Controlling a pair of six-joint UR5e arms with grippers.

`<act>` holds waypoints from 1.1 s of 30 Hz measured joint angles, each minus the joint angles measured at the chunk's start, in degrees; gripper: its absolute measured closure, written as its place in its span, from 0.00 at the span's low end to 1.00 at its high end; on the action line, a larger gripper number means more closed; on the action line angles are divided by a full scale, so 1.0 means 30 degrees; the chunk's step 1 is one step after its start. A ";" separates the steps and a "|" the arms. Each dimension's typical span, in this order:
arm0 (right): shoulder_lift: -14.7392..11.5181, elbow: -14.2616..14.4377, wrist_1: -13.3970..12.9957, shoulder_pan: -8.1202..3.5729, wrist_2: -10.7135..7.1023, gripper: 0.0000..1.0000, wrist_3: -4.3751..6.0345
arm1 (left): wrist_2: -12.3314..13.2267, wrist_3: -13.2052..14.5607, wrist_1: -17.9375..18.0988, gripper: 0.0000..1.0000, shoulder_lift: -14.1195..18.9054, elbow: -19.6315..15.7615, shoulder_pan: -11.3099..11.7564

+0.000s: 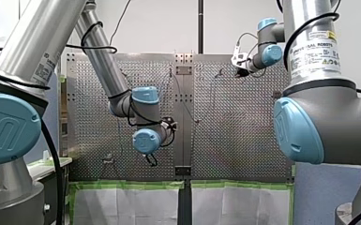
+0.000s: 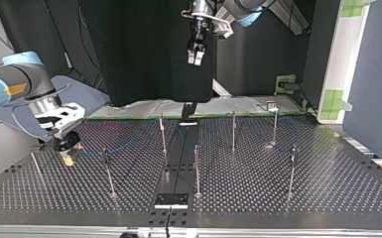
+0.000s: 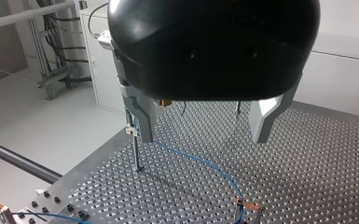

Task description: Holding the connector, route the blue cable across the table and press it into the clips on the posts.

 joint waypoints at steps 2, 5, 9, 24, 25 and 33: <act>-0.0001 0.0000 0.0007 -0.0011 0.0001 1.00 -0.0006 | 0.0000 0.0002 0.0143 0.00 0.0000 -0.0141 0.0000; -0.0002 -0.0002 0.0011 -0.0015 0.0001 1.00 -0.0010 | 0.0000 0.0003 0.0211 0.00 0.0000 -0.0212 0.0000; -0.0002 -0.0001 0.0012 -0.0020 0.0001 1.00 -0.0011 | 0.0000 0.0004 0.0230 0.00 0.0000 -0.0226 0.0000; -0.0002 -0.0001 0.0013 -0.0020 0.0000 1.00 -0.0012 | 0.0001 0.0003 0.0235 0.00 0.0000 -0.0233 -0.0001; -0.0002 -0.0001 0.0012 -0.0020 0.0000 1.00 -0.0012 | 0.0001 0.0004 0.0235 0.00 0.0000 -0.0233 0.0000; -0.0002 0.0000 0.0011 -0.0021 0.0000 1.00 -0.0012 | 0.0000 0.0004 0.0235 0.00 0.0000 -0.0233 0.0000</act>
